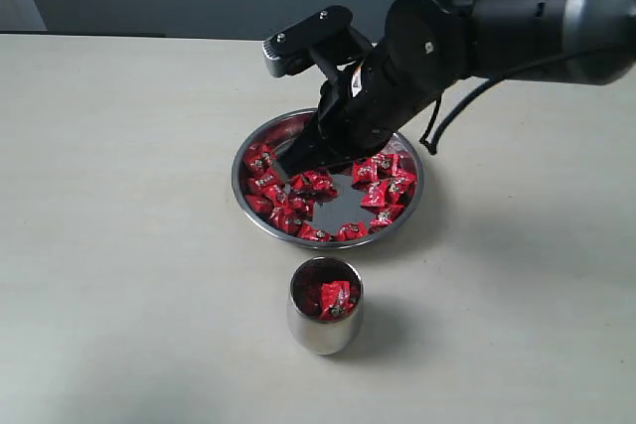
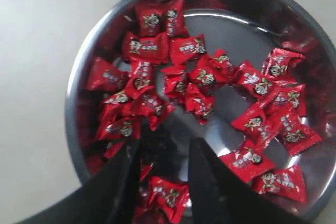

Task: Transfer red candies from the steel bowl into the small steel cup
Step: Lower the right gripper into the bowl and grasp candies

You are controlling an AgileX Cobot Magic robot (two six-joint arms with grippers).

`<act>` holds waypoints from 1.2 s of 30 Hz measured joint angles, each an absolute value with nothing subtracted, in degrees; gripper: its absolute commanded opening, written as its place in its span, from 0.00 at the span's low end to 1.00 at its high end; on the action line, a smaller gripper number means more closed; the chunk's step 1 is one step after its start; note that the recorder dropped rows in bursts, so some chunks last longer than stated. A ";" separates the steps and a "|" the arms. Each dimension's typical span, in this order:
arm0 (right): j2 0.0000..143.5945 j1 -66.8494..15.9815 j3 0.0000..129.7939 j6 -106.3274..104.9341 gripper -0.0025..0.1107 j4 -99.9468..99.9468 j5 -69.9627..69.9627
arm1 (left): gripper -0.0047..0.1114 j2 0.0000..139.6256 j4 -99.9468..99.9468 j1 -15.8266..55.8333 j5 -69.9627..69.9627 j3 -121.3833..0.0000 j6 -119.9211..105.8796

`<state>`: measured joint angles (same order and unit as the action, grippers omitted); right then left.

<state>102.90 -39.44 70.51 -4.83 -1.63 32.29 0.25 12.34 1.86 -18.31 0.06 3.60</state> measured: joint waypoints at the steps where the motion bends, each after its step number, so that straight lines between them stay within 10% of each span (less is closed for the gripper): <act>1: 104.16 -39.18 71.19 -5.00 0.30 -1.48 32.29 | 0.04 0.25 12.34 1.86 -18.31 0.06 3.60; 36: 122.99 -35.78 84.74 -6.00 0.30 0.00 36.05 | 0.04 0.25 12.34 1.86 -18.31 0.06 3.60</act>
